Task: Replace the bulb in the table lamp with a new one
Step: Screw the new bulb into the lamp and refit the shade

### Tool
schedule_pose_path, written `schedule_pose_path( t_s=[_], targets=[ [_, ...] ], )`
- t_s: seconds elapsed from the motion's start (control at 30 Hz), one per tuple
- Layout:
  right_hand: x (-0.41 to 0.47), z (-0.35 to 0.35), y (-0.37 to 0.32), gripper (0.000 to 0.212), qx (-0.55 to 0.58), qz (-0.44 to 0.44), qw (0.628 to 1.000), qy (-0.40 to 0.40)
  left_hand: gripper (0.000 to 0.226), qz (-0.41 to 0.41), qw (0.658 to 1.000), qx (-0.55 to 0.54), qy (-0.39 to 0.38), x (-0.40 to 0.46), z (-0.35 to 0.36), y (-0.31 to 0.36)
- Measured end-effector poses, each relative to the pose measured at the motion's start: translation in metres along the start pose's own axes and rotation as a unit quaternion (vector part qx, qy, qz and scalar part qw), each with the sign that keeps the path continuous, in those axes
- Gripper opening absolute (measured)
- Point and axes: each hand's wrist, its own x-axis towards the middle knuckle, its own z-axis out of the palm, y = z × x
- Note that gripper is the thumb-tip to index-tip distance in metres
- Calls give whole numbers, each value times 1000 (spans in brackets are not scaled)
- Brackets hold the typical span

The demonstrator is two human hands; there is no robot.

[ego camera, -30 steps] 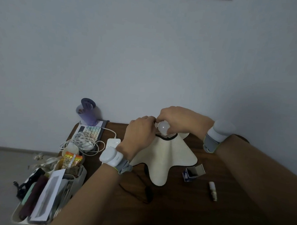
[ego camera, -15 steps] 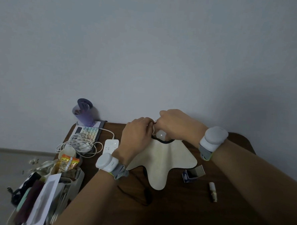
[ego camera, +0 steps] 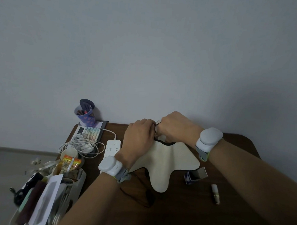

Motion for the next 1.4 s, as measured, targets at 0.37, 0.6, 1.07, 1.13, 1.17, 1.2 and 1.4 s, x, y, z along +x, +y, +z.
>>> schedule_pose_path(
  t_s=[0.37,0.6,1.07,1.13,1.17,1.2,1.4],
  targets=[
    [3,-2,-1,7,32,36,999,14,24,3,1000,-7,5,-3,0,-1],
    [3,8,-2,27,48,46,997,43,24,4,1000,-11,4,-3,0,-1],
    [12,20,-11,38,51,32,994,94,24,-23,997,-72,4,-9,5,-5],
    [11,18,-10,35,60,35,994,85,23,-25,997,-74,1,-9,5,-6],
    [10,16,-9,33,68,37,994,79,23,-25,997,-72,-1,-8,6,-6],
    [9,14,-6,31,75,37,994,71,24,-27,997,-69,-3,-8,6,-6],
    [1,-1,4,15,58,25,998,26,24,-34,997,-69,-4,-9,9,-7]
  ],
)
